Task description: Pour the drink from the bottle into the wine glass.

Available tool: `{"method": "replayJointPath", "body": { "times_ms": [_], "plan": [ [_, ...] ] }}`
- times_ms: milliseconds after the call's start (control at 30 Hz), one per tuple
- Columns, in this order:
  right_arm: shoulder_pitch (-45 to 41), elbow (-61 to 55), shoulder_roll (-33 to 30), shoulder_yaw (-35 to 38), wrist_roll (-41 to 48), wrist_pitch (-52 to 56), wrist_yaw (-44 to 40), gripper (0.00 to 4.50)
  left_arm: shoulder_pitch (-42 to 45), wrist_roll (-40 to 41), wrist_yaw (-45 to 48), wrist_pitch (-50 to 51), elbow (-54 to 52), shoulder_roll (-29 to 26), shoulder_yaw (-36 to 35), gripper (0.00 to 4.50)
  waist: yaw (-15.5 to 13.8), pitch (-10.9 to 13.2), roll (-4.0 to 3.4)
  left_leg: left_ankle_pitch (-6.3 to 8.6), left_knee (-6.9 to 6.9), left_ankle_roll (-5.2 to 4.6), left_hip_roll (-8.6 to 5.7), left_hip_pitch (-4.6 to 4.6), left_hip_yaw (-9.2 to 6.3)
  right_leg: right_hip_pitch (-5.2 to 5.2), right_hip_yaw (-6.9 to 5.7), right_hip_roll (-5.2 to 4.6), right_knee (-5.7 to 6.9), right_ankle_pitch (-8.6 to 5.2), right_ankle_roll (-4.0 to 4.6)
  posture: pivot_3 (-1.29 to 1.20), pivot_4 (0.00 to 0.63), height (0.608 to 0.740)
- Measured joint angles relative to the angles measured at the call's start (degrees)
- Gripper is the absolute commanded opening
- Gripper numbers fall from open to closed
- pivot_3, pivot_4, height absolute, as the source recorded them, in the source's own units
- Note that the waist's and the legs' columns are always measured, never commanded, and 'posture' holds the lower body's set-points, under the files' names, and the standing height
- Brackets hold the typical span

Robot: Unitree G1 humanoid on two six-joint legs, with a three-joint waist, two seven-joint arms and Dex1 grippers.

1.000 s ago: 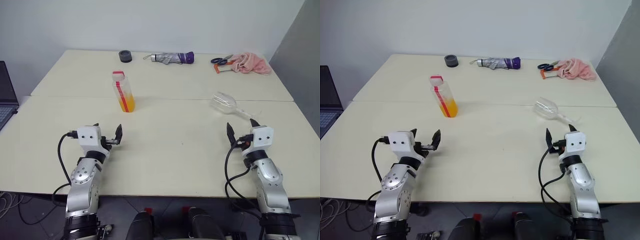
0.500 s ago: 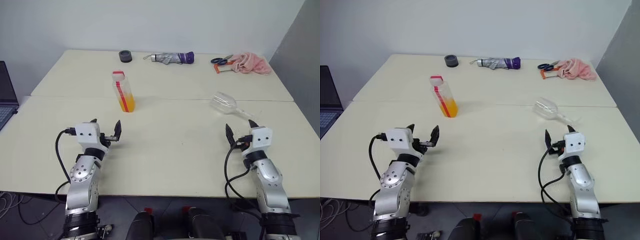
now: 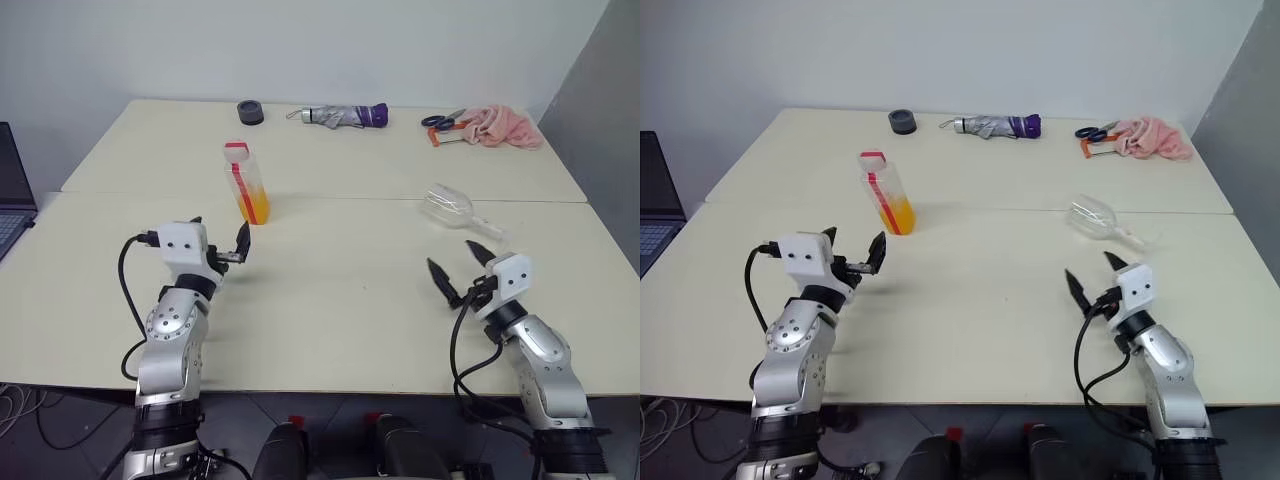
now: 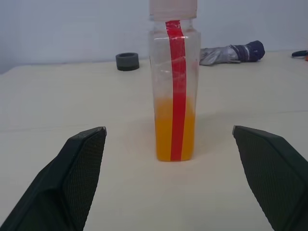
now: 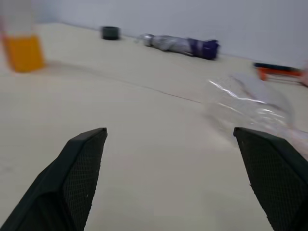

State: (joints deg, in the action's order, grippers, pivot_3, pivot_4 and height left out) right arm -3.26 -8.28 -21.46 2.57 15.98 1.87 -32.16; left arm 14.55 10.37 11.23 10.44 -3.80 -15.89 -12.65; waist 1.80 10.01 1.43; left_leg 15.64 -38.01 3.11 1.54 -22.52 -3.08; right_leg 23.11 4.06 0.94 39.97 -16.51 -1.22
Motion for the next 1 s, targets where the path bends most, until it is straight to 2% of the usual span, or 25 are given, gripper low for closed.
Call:
{"method": "replayJointPath", "body": {
  "times_ms": [333, 600, 1000],
  "plan": [
    [-2.36, -9.17, -7.28, -4.52, 7.83, 13.91, -10.82, 4.5, 7.66, -1.96, -2.27, 4.17, 6.08, -0.14, 1.17, 4.49, -0.1, 0.01, 0.02, 0.0, -0.06, 0.0, -0.07, -0.05, -0.05, -0.01, -0.06, 0.01, -0.01, 0.0, 0.0, 0.0, 0.15, 0.74],
    [-6.1, -9.19, -6.52, -5.0, 7.61, 14.93, -11.19, 4.5, 13.51, -2.0, -0.42, 3.63, 15.07, -0.34, 1.21, 4.49, -0.11, 0.01, 0.03, 0.0, -0.07, 0.0, -0.08, -0.08, -0.08, 0.0, -0.09, 0.01, -0.01, 0.0, -0.01, 0.0, 0.15, 0.74],
    [-9.3, -6.12, -2.73, -4.98, 5.43, 12.46, -8.82, 4.5, 23.79, -3.21, 1.07, -2.42, 29.76, -1.11, 2.34, 4.49, -0.12, 0.01, 0.03, 0.0, -0.07, 0.01, -0.08, -0.13, -0.1, 0.03, -0.12, 0.0, -0.02, 0.01, -0.01, 0.0, 0.15, 0.74]
  ]
}}
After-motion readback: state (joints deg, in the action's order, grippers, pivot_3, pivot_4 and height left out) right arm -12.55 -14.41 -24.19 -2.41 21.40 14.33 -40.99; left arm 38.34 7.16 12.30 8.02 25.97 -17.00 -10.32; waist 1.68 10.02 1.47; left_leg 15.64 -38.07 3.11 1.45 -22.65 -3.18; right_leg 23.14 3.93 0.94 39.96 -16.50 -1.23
